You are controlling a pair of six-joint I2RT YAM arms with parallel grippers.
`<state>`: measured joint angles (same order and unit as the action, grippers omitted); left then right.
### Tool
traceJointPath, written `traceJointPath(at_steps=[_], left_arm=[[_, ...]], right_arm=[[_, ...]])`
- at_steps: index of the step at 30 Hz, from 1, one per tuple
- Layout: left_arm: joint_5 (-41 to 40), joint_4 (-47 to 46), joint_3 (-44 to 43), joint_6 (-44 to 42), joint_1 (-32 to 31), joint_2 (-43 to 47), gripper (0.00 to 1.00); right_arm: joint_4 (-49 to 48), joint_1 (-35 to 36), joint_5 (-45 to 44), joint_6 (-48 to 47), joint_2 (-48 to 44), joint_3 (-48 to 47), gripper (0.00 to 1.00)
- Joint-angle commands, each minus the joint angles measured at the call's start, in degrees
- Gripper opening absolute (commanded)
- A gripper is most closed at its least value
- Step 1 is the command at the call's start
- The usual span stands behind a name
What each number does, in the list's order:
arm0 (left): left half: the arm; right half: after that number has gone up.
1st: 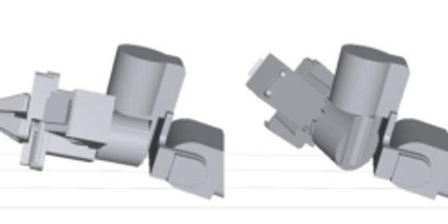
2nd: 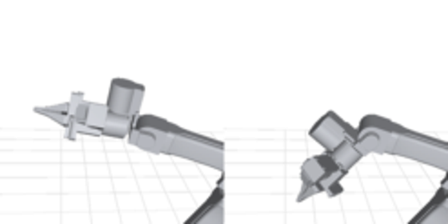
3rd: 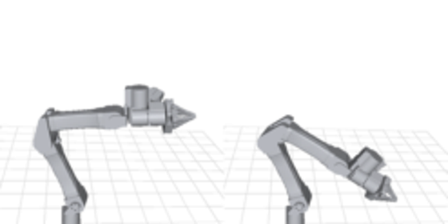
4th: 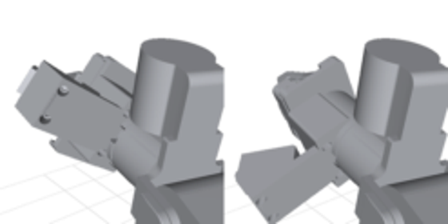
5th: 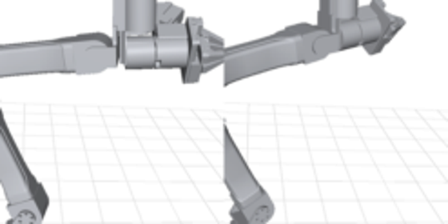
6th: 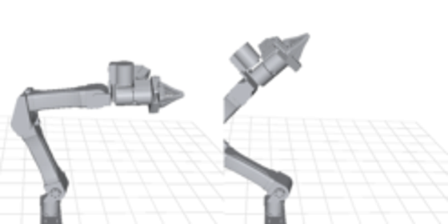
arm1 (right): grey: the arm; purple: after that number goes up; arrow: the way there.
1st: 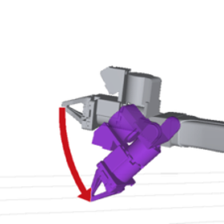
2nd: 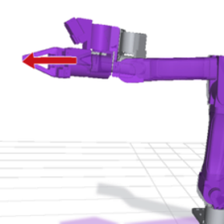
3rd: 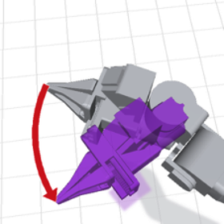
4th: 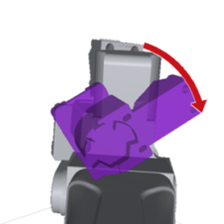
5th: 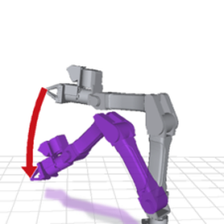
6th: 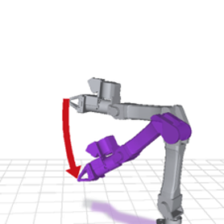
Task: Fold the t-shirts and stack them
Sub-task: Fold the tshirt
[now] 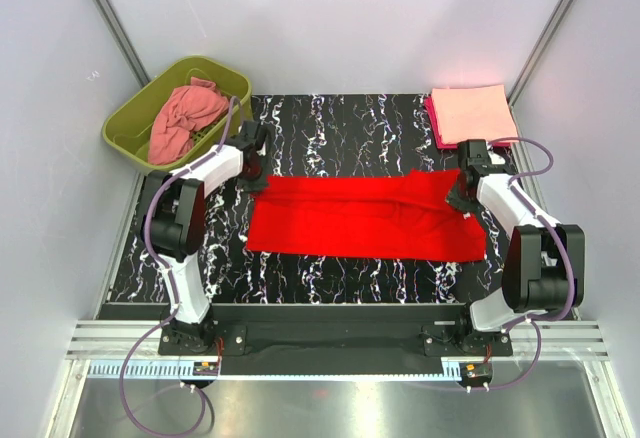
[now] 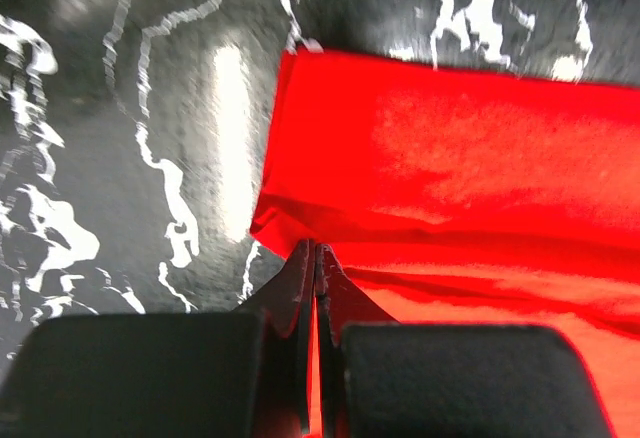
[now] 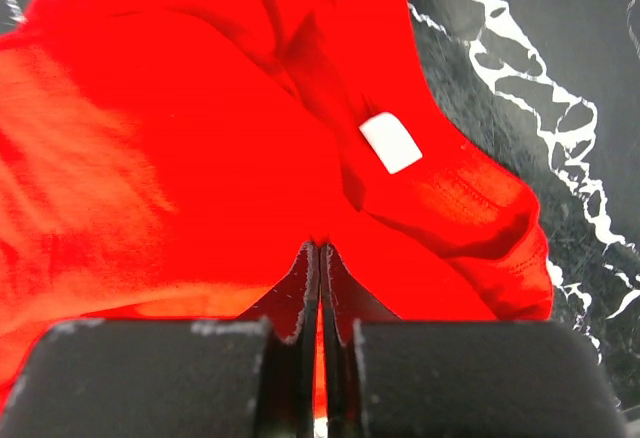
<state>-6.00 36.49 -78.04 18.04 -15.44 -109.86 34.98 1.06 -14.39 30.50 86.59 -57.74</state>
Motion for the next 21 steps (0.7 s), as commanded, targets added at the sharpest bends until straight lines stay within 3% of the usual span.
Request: traceJointPath(at_steps=[1,3,5,7,8,11,14,18,21], left_arm=[[2.0,-0.5,0.6,0.8,-0.8,3.2,0.00],[1.5,-0.6,1.7,1.1,-0.8,4.3,0.00],[1.1,-0.5,2.3,1.5,-0.8,6.1,0.29],[1.2,0.1,2.0,1.6,-0.8,7.5,0.41],[0.7,0.9,1.9,1.8,-0.8,8.3,0.52],[1.2,1.2,0.7,2.4,-0.8,10.5,0.55],[9.3,-1.8,-0.7,2.9,-0.8,11.0,0.55],[19.5,-5.2,-1.7,6.3,-0.9,6.3,0.53],[19.0,-6.4,-0.5,8.6,-0.9,2.7,0.52]], right_arm=[[-0.3,-0.4,-2.8,2.3,0.1,0.1,0.03],[0.6,-0.4,-4.1,2.6,-0.3,0.0,0.04],[1.6,-0.4,-4.7,3.4,-0.6,-0.4,0.10],[3.6,-0.4,-5.4,4.4,-0.8,-1.1,0.20],[4.4,-0.4,-5.6,4.5,-0.7,-1.7,0.28],[6.8,-0.4,-6.0,4.8,-1.2,-4.3,0.33],[5.9,-0.3,-2.6,4.3,-1.5,-6.0,0.33],[2.6,1.1,6.1,1.3,2.4,-8.4,0.32],[2.8,1.7,6.0,1.0,5.6,-8.6,0.30]])
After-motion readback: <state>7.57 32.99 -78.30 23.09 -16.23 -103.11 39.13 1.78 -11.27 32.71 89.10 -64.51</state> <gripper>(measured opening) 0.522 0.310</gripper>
